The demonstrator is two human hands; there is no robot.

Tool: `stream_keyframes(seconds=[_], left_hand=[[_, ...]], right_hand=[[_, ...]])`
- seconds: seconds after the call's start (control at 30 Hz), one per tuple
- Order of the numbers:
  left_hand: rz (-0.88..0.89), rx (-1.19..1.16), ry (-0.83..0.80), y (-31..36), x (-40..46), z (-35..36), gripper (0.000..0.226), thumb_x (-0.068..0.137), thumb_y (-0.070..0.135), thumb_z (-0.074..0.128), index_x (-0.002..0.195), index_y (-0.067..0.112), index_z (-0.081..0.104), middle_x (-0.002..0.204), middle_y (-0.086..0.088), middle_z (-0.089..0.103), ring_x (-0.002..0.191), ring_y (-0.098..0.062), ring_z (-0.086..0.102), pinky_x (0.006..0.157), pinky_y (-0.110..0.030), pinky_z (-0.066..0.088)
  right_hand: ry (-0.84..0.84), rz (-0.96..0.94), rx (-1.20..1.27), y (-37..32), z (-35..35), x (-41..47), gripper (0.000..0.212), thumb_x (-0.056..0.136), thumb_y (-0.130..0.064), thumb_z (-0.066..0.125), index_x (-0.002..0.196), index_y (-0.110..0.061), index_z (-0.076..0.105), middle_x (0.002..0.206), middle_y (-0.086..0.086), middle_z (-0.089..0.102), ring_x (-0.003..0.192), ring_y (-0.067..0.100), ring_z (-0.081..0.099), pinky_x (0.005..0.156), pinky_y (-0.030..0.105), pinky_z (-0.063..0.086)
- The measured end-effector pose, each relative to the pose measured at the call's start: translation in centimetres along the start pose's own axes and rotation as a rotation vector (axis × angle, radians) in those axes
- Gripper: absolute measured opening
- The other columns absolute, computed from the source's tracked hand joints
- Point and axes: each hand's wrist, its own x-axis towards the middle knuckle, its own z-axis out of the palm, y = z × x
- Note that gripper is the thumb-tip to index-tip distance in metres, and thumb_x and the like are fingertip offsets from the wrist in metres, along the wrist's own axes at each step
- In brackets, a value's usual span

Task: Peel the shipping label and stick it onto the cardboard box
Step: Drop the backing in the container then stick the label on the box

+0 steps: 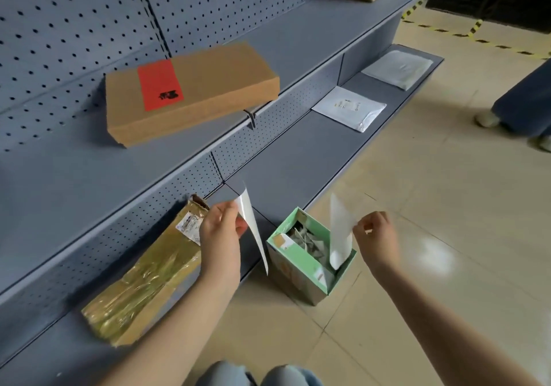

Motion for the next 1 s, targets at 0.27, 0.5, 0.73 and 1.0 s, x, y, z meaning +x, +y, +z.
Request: stream_keyframes(seconds=[0.27, 0.5, 0.73, 1.0], left_hand=[[-0.017, -0.010, 0.033, -6.0, 4.4, -1.7, 0.021, 0.094, 0.013, 0.050, 0.075, 0.015, 0.056, 0.065, -0.002, 0.046, 0.062, -0.012, 0.047, 0.076, -0.027, 0.049], [-0.027, 0.000, 0.070, -7.5, 5.7, -3.9, 0.021, 0.094, 0.011, 0.049, 0.074, 0.014, 0.054, 0.065, -0.002, 0.044, 0.062, -0.013, 0.045, 0.076, -0.027, 0.049], [-0.054, -0.026, 0.086, -5.6, 4.7, -4.5, 0.017, 0.094, 0.010, 0.048, 0.079, 0.012, 0.056, 0.070, -0.006, 0.047, 0.065, -0.015, 0.047, 0.076, -0.028, 0.050], [-0.117, -0.048, 0.122, -0.9, 1.5, -4.6, 0.016, 0.094, 0.010, 0.048, 0.083, 0.012, 0.060, 0.078, -0.009, 0.056, 0.074, -0.016, 0.055, 0.082, -0.030, 0.052]], right_hand=[[-0.243, -0.158, -0.430, 7.4, 11.5, 2.7, 0.009, 0.085, -0.010, 0.051, 0.086, 0.000, 0.053, 0.097, 0.015, 0.049, 0.064, 0.040, 0.055, 0.054, 0.048, 0.048], [-0.456, -0.052, -0.635, 9.9, 16.2, 1.3, 0.020, 0.087, -0.003, 0.039, 0.087, -0.002, 0.058, 0.092, 0.015, 0.059, 0.079, 0.033, 0.061, 0.062, 0.033, 0.047], [-0.484, 0.022, -0.685, 7.9, 14.1, 1.3, 0.052, 0.093, -0.008, 0.034, 0.144, -0.014, 0.031, 0.141, 0.012, 0.049, 0.120, 0.033, 0.052, 0.089, 0.039, 0.049], [-0.355, -0.086, -0.286, -3.5, 8.5, -2.6, 0.033, 0.092, -0.037, 0.048, 0.115, -0.014, 0.056, 0.118, 0.008, 0.059, 0.100, 0.029, 0.060, 0.079, 0.040, 0.051]])
